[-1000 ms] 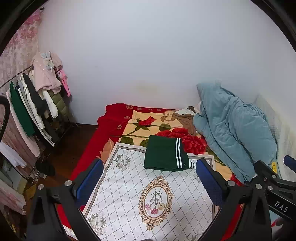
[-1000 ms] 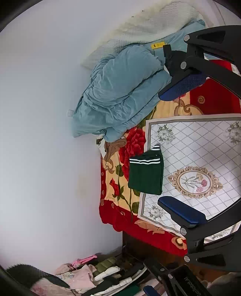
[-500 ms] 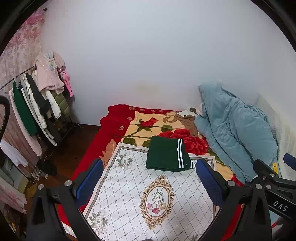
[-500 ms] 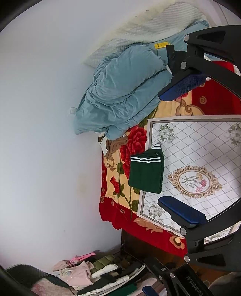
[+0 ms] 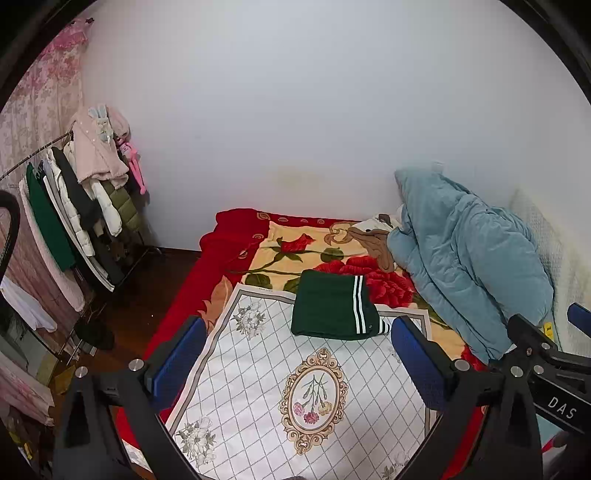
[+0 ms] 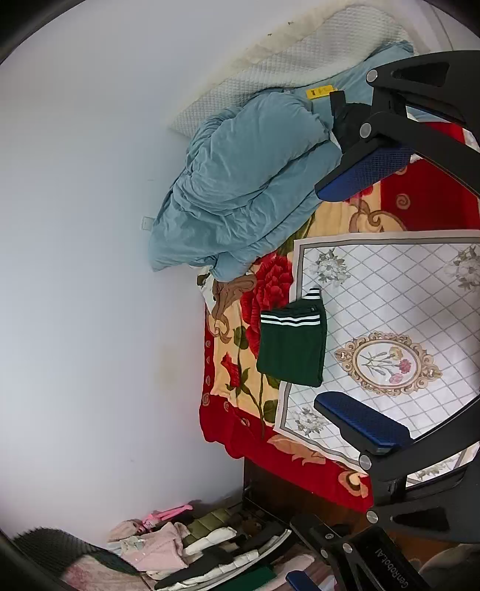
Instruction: Fold large clothes
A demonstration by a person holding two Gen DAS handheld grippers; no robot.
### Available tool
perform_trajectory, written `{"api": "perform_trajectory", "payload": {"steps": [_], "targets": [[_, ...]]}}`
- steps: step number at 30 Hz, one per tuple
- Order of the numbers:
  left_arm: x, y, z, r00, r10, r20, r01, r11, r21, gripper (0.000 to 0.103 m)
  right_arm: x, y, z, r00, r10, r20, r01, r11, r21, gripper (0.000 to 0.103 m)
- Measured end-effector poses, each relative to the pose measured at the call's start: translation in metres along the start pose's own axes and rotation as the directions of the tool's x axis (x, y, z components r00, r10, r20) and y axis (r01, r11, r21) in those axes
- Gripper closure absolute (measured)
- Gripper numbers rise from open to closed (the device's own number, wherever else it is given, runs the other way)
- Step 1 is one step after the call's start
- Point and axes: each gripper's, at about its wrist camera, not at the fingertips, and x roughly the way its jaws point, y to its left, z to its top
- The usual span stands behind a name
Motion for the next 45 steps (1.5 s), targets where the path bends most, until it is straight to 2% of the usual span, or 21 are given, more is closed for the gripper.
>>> {"api": "perform_trajectory", "payload": {"steps": [12, 45], "targets": [[-0.006, 0.002, -0.002, 1.000, 0.001, 0.000, -0.001, 1.000, 0.003, 0.001, -0.012, -0.005, -0.009, 1.000, -0.006, -0.010, 0.006, 1.000, 0.007, 0.000], [-0.013, 0.005, -0.006, 1.000, 0.000, 0.004, 0.000, 1.000, 0.010, 0.001, -0.016, -0.007, -0.007, 1.000, -0.010, 0.008, 0.010, 1.000, 0.006, 0.000]]}}
